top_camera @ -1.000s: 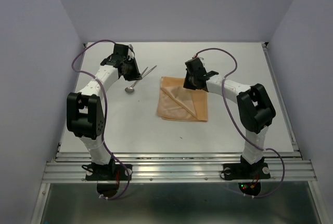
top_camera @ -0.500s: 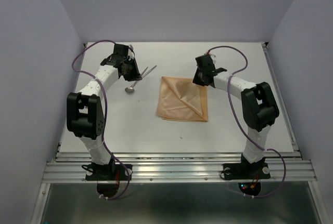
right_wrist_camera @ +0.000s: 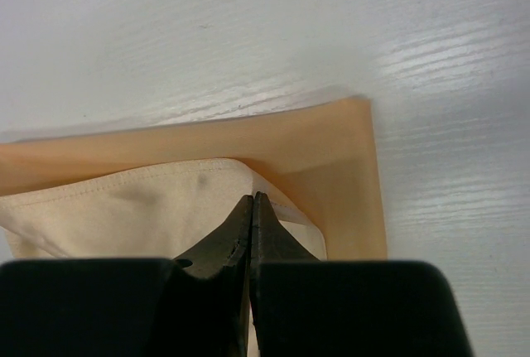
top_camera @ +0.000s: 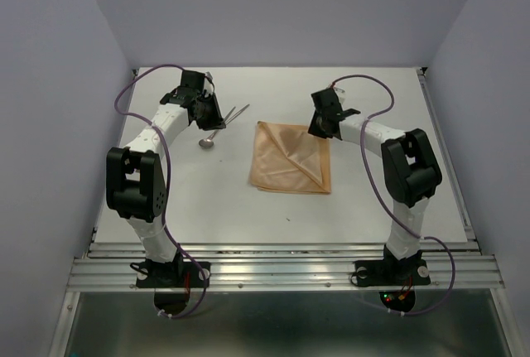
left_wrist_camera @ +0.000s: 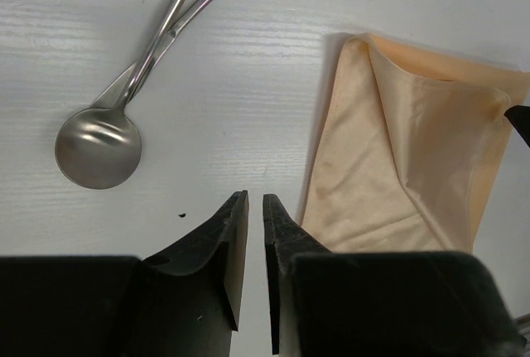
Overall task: Fold the napkin into a case and place the utensils inside
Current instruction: Fold the top corner of the square-folded napkin at the center of the board.
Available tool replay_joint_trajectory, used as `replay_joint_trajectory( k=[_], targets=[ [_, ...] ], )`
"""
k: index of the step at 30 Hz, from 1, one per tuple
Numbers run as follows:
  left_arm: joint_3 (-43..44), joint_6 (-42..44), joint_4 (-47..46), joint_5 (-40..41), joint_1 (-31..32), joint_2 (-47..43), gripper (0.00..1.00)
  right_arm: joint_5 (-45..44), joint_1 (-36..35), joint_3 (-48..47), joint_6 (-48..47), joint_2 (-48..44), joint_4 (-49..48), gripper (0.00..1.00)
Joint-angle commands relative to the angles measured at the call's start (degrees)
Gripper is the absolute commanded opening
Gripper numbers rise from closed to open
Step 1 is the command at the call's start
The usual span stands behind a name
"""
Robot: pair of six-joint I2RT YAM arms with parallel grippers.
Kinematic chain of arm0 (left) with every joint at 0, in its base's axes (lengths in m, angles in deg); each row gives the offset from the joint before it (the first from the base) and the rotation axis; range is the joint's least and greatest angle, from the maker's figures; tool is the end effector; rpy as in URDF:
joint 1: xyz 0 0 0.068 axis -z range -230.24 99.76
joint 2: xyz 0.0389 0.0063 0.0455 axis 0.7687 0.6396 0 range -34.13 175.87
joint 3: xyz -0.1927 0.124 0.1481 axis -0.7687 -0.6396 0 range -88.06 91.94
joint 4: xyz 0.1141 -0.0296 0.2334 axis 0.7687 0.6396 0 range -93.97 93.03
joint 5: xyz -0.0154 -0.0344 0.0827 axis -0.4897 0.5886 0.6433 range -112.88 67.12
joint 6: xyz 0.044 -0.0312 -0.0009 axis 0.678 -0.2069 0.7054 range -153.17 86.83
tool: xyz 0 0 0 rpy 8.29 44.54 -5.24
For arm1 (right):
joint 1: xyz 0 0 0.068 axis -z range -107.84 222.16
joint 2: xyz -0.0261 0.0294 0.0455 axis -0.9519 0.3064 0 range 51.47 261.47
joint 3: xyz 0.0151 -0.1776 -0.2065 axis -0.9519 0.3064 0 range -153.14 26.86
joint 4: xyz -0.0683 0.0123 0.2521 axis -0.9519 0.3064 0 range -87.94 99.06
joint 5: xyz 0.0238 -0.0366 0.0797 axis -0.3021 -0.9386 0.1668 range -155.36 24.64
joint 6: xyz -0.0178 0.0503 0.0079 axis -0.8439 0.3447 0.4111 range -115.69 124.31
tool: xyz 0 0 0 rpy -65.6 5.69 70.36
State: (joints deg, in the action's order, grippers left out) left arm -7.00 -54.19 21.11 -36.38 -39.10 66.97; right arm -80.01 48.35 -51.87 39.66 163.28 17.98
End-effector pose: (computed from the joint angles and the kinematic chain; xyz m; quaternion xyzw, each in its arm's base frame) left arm 0.3892 -0.0850 0.2680 -0.0344 0.9183 -0.2094 0.3341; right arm 0.3945 0.1642 0.1933 0.1380 0.9198 0.0677 0.3611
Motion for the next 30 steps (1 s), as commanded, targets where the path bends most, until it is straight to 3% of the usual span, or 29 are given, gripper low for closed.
replay_joint_trajectory(
  k=[1, 30],
  targets=[
    [2.79, 0.98, 0.67, -0.65, -0.15, -0.03, 0.25, -2.13, 0.43, -0.89, -0.55, 1.31, -1.95, 0.01],
    [4.11, 1.59, 1.55, -1.01, -0.06, 0.41, 0.25, -3.53, 0.96, -4.05, -2.22, 3.24, -1.95, 0.01]
  ],
)
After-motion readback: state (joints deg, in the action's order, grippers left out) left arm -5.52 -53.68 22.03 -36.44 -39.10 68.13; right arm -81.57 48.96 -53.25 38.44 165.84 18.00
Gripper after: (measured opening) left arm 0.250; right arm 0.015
